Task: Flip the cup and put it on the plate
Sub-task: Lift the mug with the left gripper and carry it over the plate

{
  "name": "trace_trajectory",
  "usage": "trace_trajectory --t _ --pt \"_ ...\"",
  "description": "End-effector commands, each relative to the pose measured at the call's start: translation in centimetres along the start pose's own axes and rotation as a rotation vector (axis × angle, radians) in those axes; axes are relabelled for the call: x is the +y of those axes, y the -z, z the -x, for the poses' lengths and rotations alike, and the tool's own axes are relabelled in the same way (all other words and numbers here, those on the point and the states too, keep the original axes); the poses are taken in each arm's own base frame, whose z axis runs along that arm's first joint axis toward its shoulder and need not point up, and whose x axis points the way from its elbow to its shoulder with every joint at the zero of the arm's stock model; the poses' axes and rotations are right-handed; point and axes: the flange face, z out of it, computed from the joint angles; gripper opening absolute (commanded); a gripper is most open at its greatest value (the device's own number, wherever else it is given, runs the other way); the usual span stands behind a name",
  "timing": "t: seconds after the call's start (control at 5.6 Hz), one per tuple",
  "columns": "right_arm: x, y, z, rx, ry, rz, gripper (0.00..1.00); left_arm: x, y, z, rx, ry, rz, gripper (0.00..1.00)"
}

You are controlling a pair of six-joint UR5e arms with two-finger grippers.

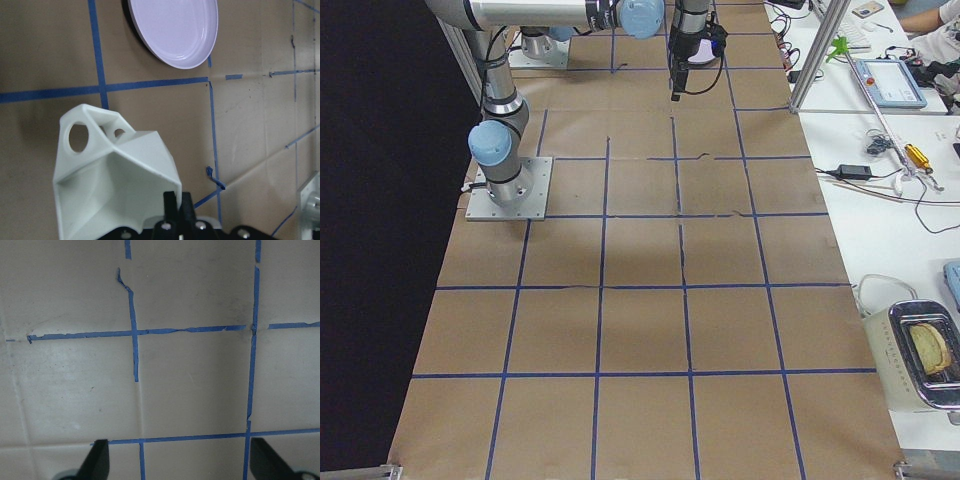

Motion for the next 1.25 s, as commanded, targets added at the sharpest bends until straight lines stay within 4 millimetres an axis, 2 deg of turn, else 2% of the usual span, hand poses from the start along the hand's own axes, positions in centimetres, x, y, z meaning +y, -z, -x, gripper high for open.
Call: trace_trajectory --t 0.0,0.18,0.36,0.54,0.71,1.07 --pt "0.0 0.0 0.0 0.0 0.0 0.0 1.0 -5.5 -1.6 -10.1 -0.274 -0.064 0.055 0.0" --pt "0.0 0.0 0.0 0.0 0.0 0.0 1.0 -8.8 -4.5 -14.5 -0.34 -0.078 0.029 0.0" --pt "0.0 0.0 0.0 0.0 0.0 0.0 1.0 -11.3 -8.3 -18.2 -0.45 -0.169 0.067 0.0" --pt "0.0 0.0 0.0 0.0 0.0 0.0 1.0 -13.6 -13.0 -21.4 -0.575 -0.302 0.109 0.0" --pt "0.0 0.0 0.0 0.0 0.0 0.0 1.0 -15.5 -16.8 -21.7 -0.613 -0.367 0.124 0.0" --pt "0.0 0.0 0.0 0.0 0.0 0.0 1.0 -17.0 -22.2 -21.3 -0.675 -0.427 0.224 0.0"
